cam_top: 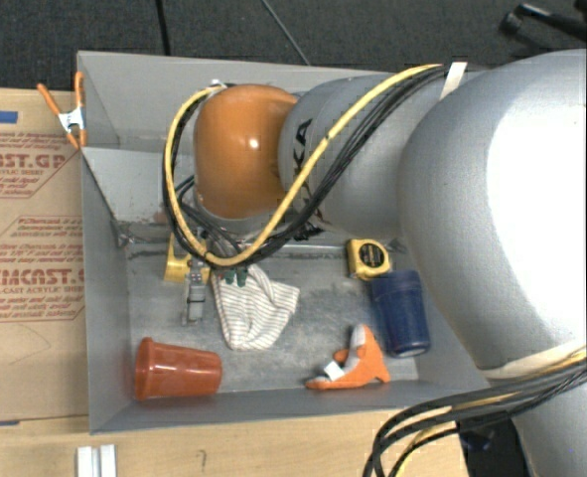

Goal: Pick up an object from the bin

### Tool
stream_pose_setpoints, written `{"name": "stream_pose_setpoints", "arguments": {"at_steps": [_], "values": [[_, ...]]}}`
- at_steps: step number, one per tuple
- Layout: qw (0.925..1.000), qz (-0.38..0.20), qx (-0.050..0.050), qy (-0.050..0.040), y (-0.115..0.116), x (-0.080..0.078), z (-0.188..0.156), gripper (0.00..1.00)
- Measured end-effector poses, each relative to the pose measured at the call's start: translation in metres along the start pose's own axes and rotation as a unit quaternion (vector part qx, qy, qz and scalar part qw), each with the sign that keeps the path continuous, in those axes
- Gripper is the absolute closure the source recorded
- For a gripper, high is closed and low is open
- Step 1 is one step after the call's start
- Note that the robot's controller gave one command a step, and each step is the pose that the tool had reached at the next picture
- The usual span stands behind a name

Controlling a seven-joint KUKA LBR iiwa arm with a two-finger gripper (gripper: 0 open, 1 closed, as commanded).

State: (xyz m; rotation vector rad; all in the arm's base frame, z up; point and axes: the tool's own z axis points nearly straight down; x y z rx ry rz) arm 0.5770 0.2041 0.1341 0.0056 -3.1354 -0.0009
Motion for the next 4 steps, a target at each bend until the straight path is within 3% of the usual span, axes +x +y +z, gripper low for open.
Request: {"name": "stream_pose_setpoints", "arguments": {"at_steps": [1,3,4], "values": [[1.0000,0.001,-0.001,-0.0034,-0.001,-0.002,-0.005,0.00],[0.9992,-0.039,0.002,-0.0019,-0.064,0.003,0.040,0.00],[0.9942,-0.107,0.000,-0.0033,-0.071,0.004,0.054,1.00]]}}
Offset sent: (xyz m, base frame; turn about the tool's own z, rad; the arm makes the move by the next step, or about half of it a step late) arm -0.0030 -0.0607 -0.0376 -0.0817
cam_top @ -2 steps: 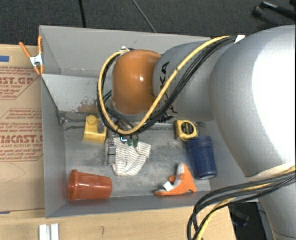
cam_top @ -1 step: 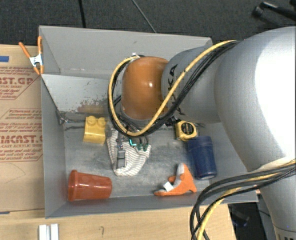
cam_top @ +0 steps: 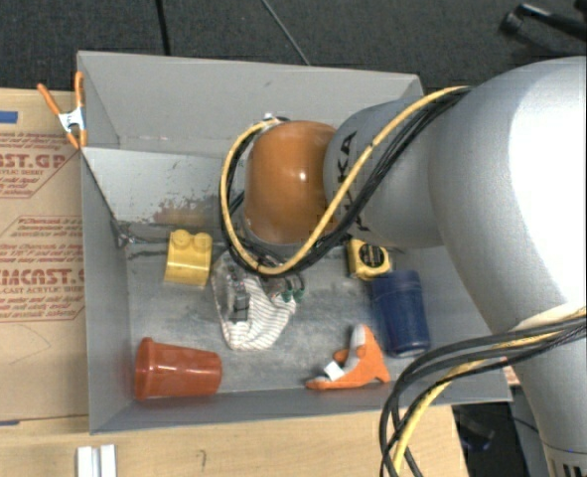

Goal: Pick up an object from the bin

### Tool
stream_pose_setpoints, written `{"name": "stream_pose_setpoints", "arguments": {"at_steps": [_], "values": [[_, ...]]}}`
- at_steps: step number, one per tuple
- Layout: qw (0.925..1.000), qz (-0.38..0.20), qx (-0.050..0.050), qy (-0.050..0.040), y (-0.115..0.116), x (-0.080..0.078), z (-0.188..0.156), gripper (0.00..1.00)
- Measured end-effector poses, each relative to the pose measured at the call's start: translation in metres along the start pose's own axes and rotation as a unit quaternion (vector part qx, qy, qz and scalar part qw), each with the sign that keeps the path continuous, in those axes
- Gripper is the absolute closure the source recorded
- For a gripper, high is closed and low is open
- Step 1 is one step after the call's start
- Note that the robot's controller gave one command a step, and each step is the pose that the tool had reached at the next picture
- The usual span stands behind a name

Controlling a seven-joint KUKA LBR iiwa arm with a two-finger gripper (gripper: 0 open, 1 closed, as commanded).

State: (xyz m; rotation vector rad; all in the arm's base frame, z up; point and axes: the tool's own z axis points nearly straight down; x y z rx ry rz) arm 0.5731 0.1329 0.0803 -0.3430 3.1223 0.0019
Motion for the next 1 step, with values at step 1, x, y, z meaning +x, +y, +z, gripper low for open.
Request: {"name": "stream_pose_setpoints", "arguments": {"at_steps": [1], "values": [[1.0000,0.000,0.000,0.0001,0.0000,0.0000,0.0000,0.00]]}}
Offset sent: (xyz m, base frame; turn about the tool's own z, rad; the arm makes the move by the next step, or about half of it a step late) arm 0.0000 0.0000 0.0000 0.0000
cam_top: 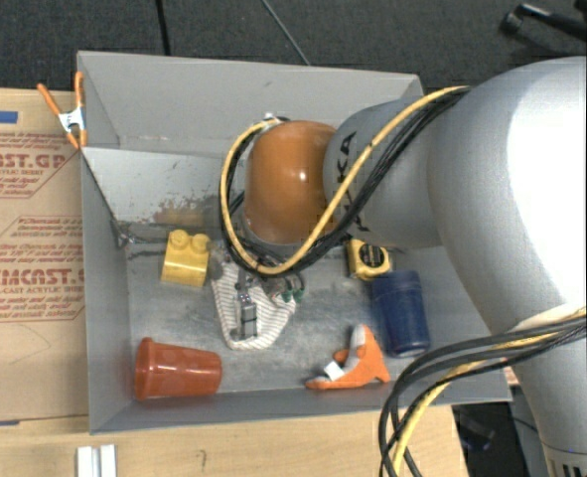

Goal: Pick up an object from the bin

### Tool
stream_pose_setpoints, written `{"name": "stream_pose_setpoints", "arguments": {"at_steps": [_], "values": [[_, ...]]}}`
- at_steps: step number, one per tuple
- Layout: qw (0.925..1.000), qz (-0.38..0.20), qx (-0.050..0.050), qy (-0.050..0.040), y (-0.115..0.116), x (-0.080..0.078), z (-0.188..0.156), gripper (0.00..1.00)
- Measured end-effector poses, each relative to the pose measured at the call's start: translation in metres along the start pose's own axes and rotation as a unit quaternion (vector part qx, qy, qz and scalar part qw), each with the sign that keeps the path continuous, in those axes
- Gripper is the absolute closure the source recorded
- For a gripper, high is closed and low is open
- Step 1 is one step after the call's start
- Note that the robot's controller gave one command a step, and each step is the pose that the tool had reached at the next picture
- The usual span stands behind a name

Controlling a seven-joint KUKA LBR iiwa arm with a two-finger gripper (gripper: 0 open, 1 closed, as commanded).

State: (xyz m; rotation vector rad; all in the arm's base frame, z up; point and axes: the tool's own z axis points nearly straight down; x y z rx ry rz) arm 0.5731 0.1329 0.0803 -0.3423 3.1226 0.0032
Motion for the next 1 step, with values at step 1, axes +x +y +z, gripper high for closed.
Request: {"name": "stream_pose_setpoints", "arguments": {"at_steps": [1], "values": [[1.0000,0.000,0.000,0.0001,-0.0001,0.0000,0.0000,0.00]]}}
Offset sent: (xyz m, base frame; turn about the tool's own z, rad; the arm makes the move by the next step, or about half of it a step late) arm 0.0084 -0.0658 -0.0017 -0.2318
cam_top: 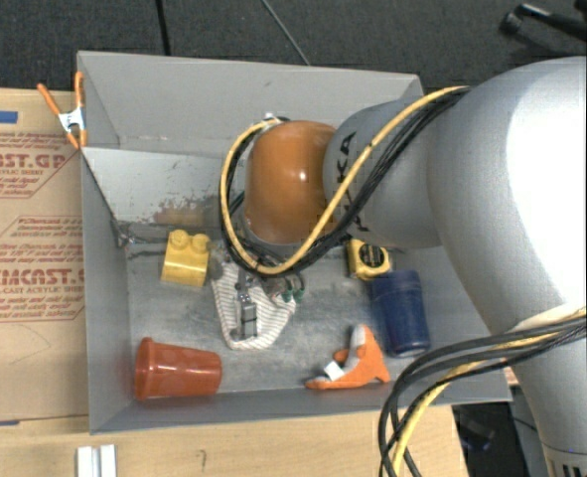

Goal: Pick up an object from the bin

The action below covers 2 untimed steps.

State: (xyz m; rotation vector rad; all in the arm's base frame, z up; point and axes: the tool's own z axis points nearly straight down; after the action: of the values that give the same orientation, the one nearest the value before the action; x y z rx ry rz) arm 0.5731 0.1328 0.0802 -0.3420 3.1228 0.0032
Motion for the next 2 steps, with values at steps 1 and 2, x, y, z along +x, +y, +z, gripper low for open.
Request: {"name": "stream_pose_setpoints", "arguments": {"at_steps": [1,2], "values": [[0.9987,-0.050,-0.001,-0.0006,-0.020,0.002,0.000,0.00],[0.9962,-0.087,0.001,0.0002,-0.054,0.022,-0.012,0.00]]}}
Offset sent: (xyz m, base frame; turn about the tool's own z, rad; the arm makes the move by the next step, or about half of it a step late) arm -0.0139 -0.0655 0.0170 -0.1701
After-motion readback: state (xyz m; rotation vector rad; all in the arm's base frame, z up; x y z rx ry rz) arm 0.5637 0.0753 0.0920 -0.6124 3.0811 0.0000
